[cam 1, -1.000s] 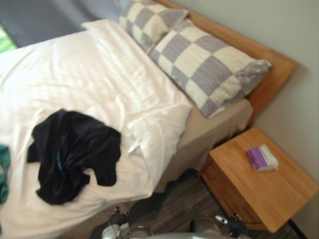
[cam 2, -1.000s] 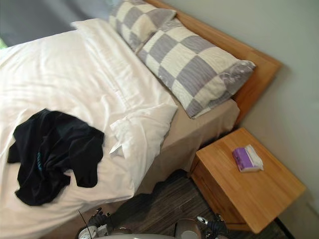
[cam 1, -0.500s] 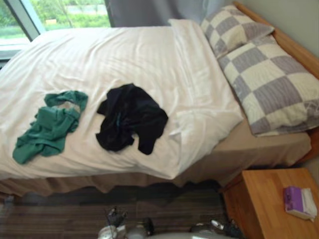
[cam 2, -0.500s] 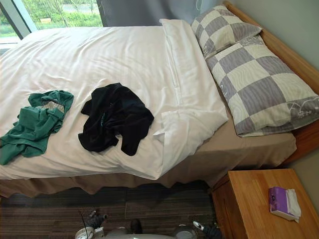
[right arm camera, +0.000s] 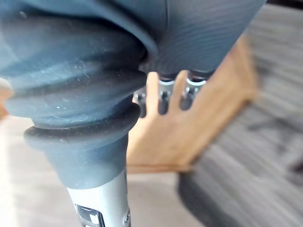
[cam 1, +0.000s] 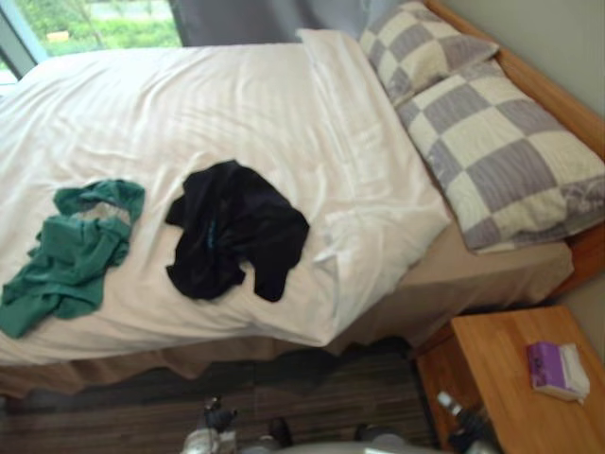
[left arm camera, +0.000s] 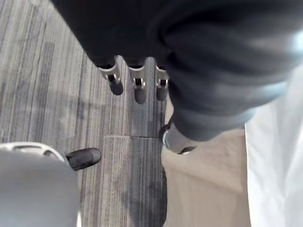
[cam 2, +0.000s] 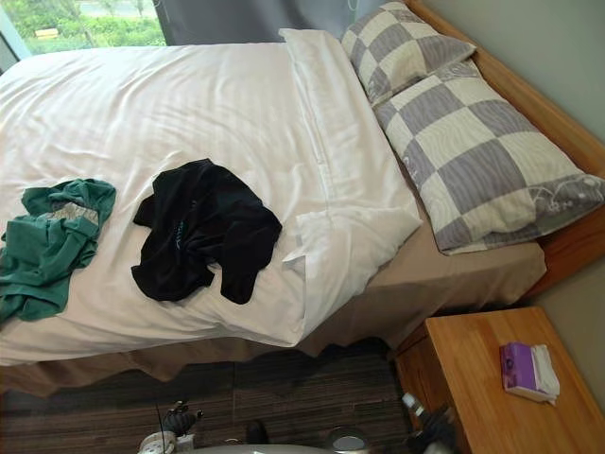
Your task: Tidy the bed and pick cloth on bed and put in laundry
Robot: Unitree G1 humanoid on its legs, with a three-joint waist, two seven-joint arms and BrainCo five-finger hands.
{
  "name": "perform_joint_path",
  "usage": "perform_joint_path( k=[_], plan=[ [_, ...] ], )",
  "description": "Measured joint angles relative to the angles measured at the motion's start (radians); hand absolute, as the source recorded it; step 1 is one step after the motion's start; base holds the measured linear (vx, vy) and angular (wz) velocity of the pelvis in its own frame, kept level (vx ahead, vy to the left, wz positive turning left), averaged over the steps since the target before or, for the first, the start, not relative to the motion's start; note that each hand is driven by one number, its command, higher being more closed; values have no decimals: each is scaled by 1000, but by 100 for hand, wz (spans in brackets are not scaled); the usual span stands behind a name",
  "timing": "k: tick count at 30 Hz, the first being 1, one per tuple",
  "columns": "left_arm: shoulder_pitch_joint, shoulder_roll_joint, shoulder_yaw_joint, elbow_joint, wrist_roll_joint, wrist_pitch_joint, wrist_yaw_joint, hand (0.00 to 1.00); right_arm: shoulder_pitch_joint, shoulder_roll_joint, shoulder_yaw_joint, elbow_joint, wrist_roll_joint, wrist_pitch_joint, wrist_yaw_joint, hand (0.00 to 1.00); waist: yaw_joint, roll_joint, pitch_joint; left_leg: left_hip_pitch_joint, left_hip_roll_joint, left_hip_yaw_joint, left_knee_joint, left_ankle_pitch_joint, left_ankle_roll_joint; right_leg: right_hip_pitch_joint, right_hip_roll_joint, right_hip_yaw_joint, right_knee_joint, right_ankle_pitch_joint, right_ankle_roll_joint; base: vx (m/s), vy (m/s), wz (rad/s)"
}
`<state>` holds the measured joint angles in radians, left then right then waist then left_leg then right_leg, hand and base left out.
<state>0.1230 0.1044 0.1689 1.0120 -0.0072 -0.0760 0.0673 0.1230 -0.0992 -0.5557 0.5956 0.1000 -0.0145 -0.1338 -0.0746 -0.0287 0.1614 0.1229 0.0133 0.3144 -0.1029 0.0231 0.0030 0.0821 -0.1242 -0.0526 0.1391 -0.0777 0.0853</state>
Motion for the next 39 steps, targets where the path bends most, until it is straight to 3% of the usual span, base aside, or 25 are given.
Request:
perform_joint_path(
  k=[4,7,14,16,20,25,30,39],
  plan=[
    [20,12,-2,-3,19,-8,0,0,-88,-197,4,-295,-166,-20,-39,0,0,-2,2,-15,1,-22,-1,18,0,4,1,-11,-20,-1,1,-85,-35,11],
    [26,16,-9,-3,20,-9,0,0,-171,-271,53,-371,-242,-36,-43,0,-4,-3,4,-29,-3,-43,-1,34,-4,4,-3,-25,-39,-11,1,-148,-24,20],
    [103,16,-49,-2,22,-8,-1,0,-368,-381,395,-439,-323,-74,-32,0,17,2,0,-66,-14,-118,-1,44,-1,6,-5,-58,-62,-23,8,-87,14,26],
    [116,17,-55,-2,22,-8,-1,0,-424,-403,460,-432,-340,-82,-17,0,35,7,-3,-76,-20,-121,-1,53,9,5,-10,-61,-69,-16,15,9,51,16],
    [121,23,-59,-4,20,-9,0,0,-615,-427,600,-341,-348,-97,0,0,40,-2,8,-95,-42,-144,0,66,27,4,-21,-84,-78,9,15,52,38,19],
    [111,19,-80,-35,15,-22,3,0,-843,-461,697,-187,-352,-98,4,0,65,19,60,-125,-63,-178,0,85,52,2,-38,-124,-88,14,20,35,23,23],
    [110,12,-98,-57,-2,-24,5,0,-950,-463,724,-88,-387,-97,4,0,85,42,108,-169,-64,-201,0,91,45,-36,-36,-145,-90,14,19,-18,-3,17],
    [109,-4,-133,-78,-22,-45,8,0,-963,-499,720,13,-426,-89,3,0,71,90,169,-236,-64,-207,1,104,48,-99,-36,-161,-92,24,17,29,-13,3]
  ],
)
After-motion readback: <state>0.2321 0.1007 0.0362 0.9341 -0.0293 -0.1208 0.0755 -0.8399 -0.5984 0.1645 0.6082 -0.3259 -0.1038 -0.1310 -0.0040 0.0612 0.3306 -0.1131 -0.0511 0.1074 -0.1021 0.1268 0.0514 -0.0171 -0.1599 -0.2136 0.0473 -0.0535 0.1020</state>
